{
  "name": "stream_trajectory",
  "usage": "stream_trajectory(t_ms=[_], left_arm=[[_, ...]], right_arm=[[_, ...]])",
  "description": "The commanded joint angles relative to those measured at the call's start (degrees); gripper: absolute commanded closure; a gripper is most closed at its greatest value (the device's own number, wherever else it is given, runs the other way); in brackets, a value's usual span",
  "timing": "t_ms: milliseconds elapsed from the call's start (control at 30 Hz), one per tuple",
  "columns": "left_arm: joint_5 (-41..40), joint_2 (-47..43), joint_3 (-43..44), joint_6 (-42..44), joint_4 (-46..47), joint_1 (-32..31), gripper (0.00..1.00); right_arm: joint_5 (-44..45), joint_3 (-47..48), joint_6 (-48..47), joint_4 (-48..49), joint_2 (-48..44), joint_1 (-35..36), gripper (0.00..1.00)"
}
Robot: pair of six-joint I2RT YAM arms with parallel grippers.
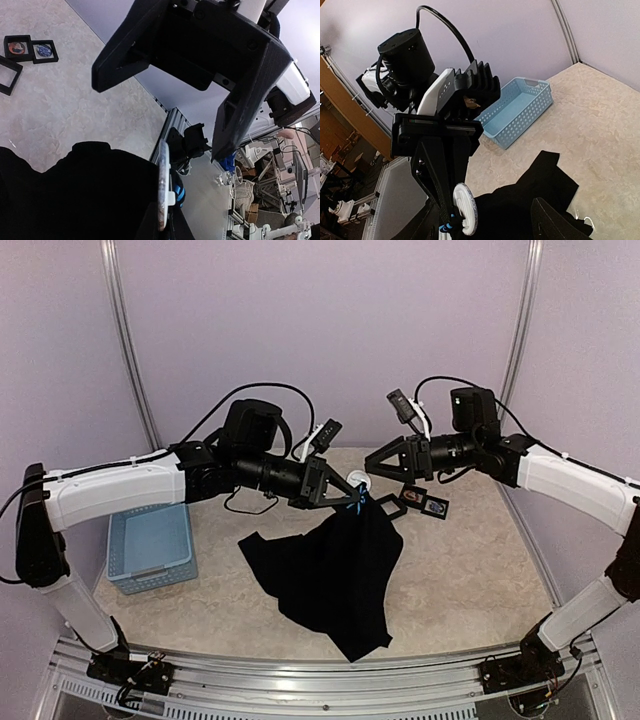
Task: Remove the brooch from the garment
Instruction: Pass from the right arm to the left, then open the brooch with the crumpled clothing.
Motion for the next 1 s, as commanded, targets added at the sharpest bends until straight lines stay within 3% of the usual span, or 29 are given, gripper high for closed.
stream_trajectory(t_ms=[0, 300, 967], left_arm=[[2.3, 1.9, 2.0, 3.1, -2.6, -1.8, 1.00], [1.5, 1.7, 1.5, 2.9, -0.6, -2.5, 1.00], [-1.0, 1.3, 1.8, 3.0, -0.8, -3.6, 1.00]], right_arm=[[-3.5, 0.8, -7.4, -13.9, -0.4, 0.0, 0.34], [-12.7, 4.7, -10.9, -21.7, 3.3, 0.0, 0.38], [-13.7, 5.0, -9.4, -21.6, 5.9, 0.0, 0.84]])
